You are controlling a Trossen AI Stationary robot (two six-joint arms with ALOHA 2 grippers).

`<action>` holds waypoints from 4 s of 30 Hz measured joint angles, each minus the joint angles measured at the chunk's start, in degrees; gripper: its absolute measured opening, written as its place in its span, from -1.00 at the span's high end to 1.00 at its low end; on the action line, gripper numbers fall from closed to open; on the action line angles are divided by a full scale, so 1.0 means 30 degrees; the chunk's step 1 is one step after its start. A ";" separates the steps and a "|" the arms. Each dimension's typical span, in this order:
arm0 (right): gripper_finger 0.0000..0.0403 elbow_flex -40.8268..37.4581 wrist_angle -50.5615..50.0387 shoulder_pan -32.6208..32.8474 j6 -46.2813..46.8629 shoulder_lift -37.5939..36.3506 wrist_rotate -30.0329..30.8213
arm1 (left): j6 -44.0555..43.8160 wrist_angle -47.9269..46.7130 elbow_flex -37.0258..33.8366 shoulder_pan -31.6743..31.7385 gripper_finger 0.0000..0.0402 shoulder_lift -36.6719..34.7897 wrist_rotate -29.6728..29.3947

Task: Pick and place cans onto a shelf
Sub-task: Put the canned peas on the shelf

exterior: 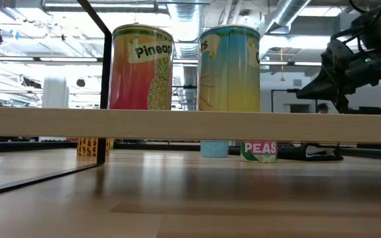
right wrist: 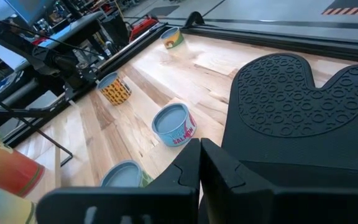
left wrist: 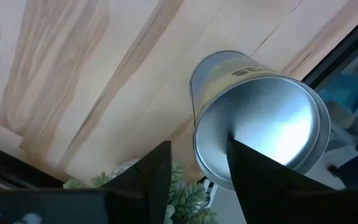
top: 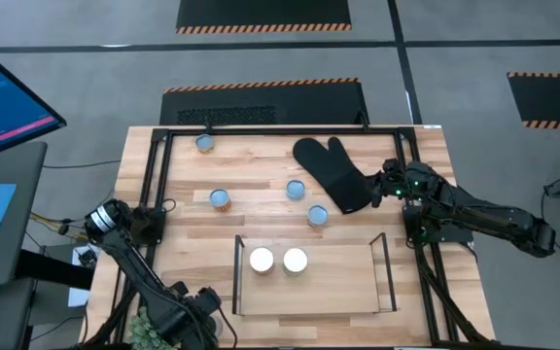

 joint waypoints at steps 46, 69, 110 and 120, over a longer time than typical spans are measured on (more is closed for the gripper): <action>0.83 0.0000 0.0000 0.0000 -0.0795 0.0006 -0.0013 | -0.3420 0.1489 -0.0073 0.0678 1.00 -0.5218 0.1616; 0.83 0.0000 -0.0330 0.0000 -0.1471 0.0000 0.0007 | 0.1611 0.8859 -0.0015 0.5128 1.00 -0.7044 0.1764; 0.83 0.0000 -0.1741 0.0000 -0.1456 0.0007 0.0154 | 1.3232 0.2955 0.3361 0.9318 1.00 -0.2776 -0.0591; 0.83 0.0000 -0.1872 0.0000 -0.1456 0.0002 0.0248 | 1.3342 0.3137 0.3424 0.9286 1.00 -0.2749 0.0095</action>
